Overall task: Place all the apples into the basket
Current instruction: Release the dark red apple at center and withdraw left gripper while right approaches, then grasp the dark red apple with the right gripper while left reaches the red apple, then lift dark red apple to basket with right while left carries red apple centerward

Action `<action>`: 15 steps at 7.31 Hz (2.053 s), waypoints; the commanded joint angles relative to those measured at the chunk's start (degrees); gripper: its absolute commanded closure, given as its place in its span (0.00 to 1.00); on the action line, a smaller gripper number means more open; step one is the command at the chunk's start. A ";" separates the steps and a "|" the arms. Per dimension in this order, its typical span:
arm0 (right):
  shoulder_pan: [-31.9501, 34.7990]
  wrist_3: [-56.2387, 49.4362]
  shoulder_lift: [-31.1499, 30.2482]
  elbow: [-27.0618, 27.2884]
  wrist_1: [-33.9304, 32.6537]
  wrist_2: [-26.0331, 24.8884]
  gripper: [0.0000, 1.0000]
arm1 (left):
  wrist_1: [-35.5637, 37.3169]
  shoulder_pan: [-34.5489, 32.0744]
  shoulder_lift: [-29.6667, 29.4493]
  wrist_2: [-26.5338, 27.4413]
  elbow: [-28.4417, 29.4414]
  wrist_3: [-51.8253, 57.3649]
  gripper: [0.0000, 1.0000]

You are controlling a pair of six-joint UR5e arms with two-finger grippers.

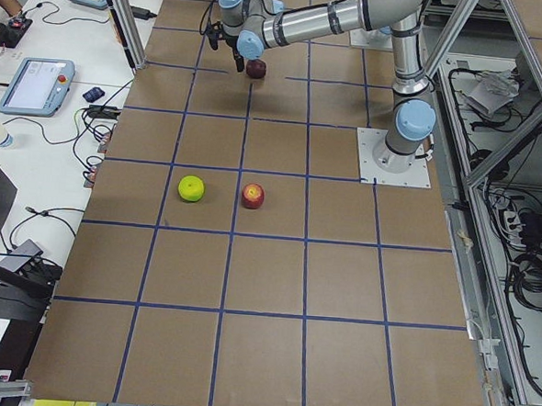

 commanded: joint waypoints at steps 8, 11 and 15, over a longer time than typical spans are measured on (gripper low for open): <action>18.29 26.09 20.29 -4.03 -23.71 2.71 0.00 | -4.52 39.90 4.20 19.78 -8.35 65.88 0.00; 18.75 26.00 23.29 -4.30 -23.63 2.80 0.00 | 7.01 42.13 3.05 19.43 -16.87 67.34 0.00; 18.84 25.13 24.97 -4.39 -23.54 2.71 0.59 | 10.97 42.13 1.38 19.07 -19.09 67.68 0.02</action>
